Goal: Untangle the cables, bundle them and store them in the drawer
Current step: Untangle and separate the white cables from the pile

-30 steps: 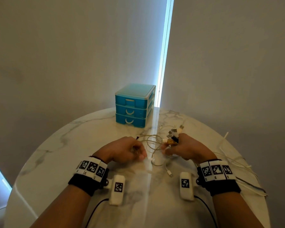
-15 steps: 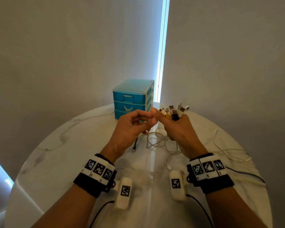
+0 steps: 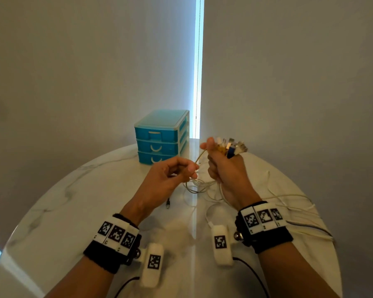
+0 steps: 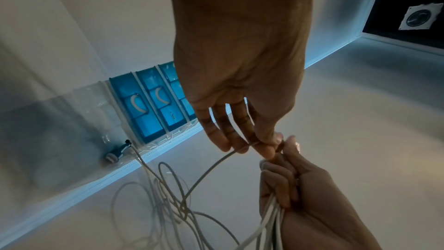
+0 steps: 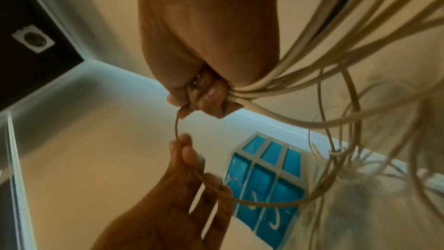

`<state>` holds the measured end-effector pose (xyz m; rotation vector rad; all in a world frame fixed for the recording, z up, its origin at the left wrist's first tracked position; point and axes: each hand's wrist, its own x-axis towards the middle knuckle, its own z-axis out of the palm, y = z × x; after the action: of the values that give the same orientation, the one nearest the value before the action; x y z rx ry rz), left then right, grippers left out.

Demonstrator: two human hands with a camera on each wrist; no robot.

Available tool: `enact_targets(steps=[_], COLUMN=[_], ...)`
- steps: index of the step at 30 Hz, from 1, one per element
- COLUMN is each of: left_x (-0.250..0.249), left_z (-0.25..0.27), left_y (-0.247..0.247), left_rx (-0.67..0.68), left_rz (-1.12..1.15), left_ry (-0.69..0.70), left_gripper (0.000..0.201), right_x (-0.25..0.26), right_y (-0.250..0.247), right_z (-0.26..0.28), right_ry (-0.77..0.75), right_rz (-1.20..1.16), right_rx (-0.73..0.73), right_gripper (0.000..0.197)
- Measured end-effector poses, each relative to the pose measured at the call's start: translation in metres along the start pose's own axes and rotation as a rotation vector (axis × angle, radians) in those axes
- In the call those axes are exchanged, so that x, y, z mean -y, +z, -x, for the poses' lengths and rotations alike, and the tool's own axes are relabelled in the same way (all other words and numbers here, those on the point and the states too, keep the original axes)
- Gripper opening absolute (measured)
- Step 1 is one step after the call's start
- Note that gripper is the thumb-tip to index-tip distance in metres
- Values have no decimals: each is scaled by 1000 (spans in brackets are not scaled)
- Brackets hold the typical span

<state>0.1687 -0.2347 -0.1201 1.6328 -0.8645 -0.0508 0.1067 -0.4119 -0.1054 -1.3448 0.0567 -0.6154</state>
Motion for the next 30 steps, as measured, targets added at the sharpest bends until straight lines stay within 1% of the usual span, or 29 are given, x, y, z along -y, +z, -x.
enact_targets(steps=[1, 3, 6, 8, 10, 12, 14, 15, 17, 19, 21, 22, 24, 27, 29, 30], left_x=[0, 2, 8, 16, 22, 25, 25, 25, 22, 18, 17, 18, 23, 35, 40, 40], left_z=[0, 0, 3, 1, -1, -2, -3, -3, -3, -4, -3, -3, -2, 0, 1, 0], left_y=[0, -1, -6, -13, -25, -40, -54, -59, -60, -55, -51, -53, -63, -85, -89, -87], left_rx=[9, 64, 174, 193, 139, 30, -82, -124, -163, -144, -112, -121, -195, -368, -430, -434], left_rz=[-15, -56, -252, -347, -385, -390, -411, -397, -297, -199, -182, -161, -102, -44, -18, -9], left_ry=[-20, -77, -119, -131, -145, -161, -152, -147, -140, -147, -169, -189, -236, -286, -284, -283], left_gripper=[16, 21, 34, 37, 35, 34, 35, 36, 36, 34, 33, 32, 31, 30, 32, 34], right_x=[-3, -1, 16, 31, 46, 59, 68, 71, 73, 69, 62, 60, 62, 73, 72, 66], right_y=[2, 1, -17, -39, -64, -88, -103, -107, -101, -84, -67, -63, -63, -69, -60, -50], right_z=[0, -4, -13, -20, -21, -17, -9, -6, -4, -6, -9, -9, -7, -2, 0, -1], right_ry=[-10, -34, -30, -85, -163, -217, -238, -242, -230, -152, -87, -74, -85, -145, -148, -110], right_rz=[7, -66, -347, -550, -679, -747, -804, -854, -914, -805, -645, -589, -540, -523, -410, -293], right_rx=[-9, -90, -212, -285, -386, -473, -526, -518, -435, -377, -353, -353, -387, -462, -436, -399], right_gripper=[41, 38, 38, 38, 42, 47, 48, 48, 52, 55, 55, 54, 53, 53, 51, 48])
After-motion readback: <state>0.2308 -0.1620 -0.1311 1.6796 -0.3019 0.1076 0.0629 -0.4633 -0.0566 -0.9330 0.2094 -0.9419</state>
